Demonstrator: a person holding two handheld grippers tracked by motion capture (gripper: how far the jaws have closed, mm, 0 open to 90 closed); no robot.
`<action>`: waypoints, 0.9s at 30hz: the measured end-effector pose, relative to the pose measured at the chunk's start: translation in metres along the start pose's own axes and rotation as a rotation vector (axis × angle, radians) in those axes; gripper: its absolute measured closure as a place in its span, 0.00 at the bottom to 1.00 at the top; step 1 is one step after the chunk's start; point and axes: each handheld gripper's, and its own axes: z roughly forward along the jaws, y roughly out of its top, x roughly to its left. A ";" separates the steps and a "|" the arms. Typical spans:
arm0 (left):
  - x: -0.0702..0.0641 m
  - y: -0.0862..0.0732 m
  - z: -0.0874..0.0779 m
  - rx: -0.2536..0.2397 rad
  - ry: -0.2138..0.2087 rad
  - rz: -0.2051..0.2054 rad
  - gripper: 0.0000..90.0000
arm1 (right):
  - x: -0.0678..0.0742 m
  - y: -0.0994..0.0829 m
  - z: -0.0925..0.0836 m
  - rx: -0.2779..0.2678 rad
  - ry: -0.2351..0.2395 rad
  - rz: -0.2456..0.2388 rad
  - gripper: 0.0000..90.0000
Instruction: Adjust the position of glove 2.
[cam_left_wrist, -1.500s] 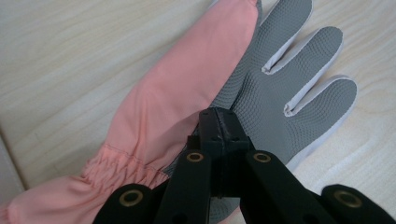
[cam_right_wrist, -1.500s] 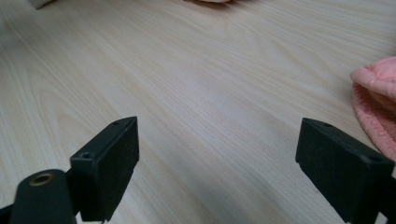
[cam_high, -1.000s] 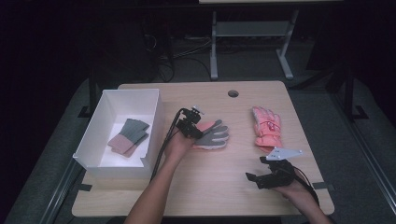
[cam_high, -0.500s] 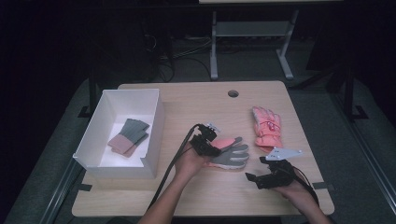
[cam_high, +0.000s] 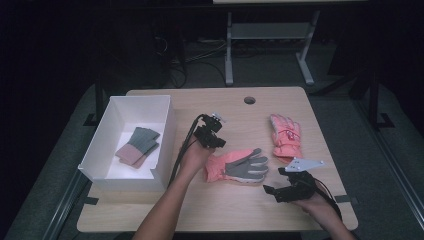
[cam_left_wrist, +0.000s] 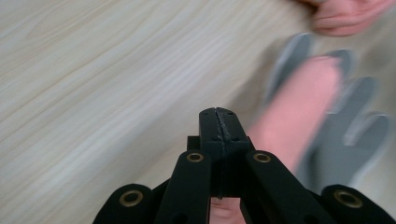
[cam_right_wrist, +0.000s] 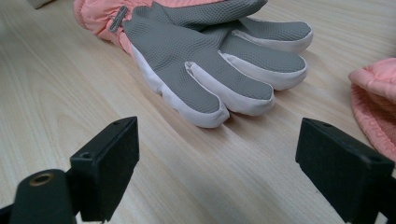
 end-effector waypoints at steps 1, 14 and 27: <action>0.005 0.000 0.003 0.005 0.011 -0.016 1.00 | 0.000 0.000 0.000 0.000 0.000 0.000 0.15; 0.005 -0.038 0.011 0.095 0.005 -0.015 1.00 | -0.001 -0.002 -0.004 -0.002 -0.004 0.001 0.15; -0.032 -0.072 -0.004 0.062 -0.107 0.042 1.00 | -0.005 -0.022 -0.022 0.020 -0.021 -0.001 0.15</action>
